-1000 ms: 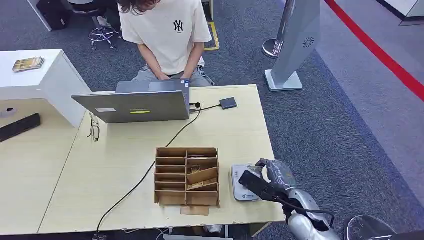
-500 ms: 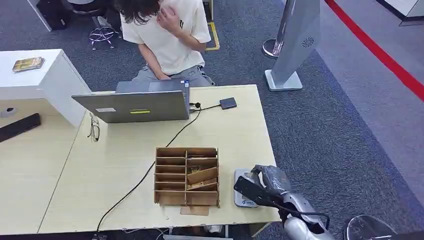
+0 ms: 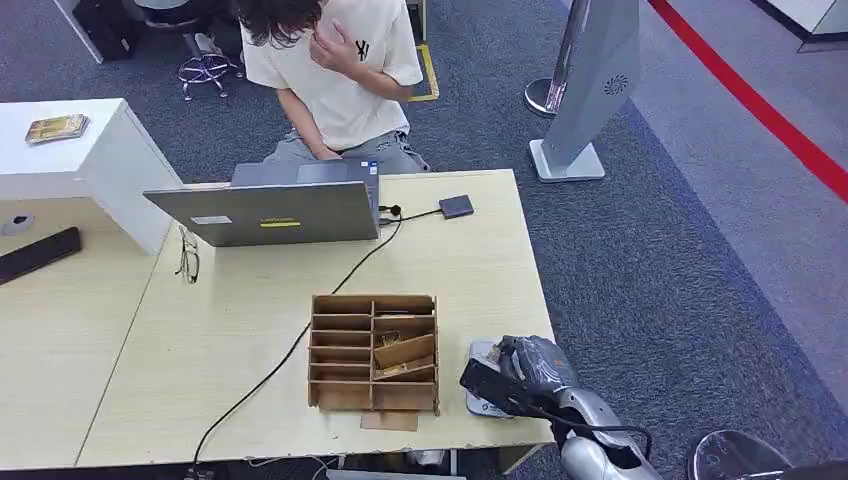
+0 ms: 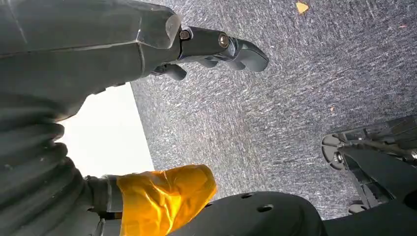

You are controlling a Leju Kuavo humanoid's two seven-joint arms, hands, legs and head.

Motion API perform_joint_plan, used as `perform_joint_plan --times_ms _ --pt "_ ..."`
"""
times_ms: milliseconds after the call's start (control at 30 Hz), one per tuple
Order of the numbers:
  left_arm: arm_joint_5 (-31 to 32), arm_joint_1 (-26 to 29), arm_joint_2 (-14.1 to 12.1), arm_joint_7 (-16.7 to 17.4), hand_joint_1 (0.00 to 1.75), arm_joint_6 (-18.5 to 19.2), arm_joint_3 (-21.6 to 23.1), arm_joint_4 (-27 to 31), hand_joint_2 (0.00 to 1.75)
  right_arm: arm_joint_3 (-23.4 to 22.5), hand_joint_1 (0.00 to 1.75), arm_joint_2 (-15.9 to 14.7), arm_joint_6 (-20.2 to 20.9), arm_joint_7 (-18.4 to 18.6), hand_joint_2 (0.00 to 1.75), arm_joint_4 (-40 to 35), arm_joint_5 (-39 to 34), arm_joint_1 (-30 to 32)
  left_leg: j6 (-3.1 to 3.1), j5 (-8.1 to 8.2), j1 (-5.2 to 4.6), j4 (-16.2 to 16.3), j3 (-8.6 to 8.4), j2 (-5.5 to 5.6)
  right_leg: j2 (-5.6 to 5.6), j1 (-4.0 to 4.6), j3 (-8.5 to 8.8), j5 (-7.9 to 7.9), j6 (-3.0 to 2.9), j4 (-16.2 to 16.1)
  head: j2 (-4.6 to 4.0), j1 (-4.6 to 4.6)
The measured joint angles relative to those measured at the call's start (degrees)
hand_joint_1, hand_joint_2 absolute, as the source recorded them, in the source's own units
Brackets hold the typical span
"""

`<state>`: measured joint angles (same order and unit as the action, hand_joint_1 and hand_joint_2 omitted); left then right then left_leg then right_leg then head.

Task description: Pass the card to the sensor for recognition and then transmit it.

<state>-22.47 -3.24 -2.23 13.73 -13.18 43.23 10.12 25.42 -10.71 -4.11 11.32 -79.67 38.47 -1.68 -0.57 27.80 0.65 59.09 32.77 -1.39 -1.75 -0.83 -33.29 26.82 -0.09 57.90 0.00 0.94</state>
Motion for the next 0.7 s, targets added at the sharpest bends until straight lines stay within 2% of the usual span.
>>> perform_joint_plan --times_ms 700 --pt "0.02 0.0 -0.02 0.02 0.0 0.13 0.0 0.0 1.75 0.35 1.75 0.0 -0.57 0.09 1.75 0.2 -0.07 -0.06 0.0 0.0 0.0 0.0 -0.01 0.0 0.0 0.0 0.0 0.0 0.0 0.0 0.0 0.0"
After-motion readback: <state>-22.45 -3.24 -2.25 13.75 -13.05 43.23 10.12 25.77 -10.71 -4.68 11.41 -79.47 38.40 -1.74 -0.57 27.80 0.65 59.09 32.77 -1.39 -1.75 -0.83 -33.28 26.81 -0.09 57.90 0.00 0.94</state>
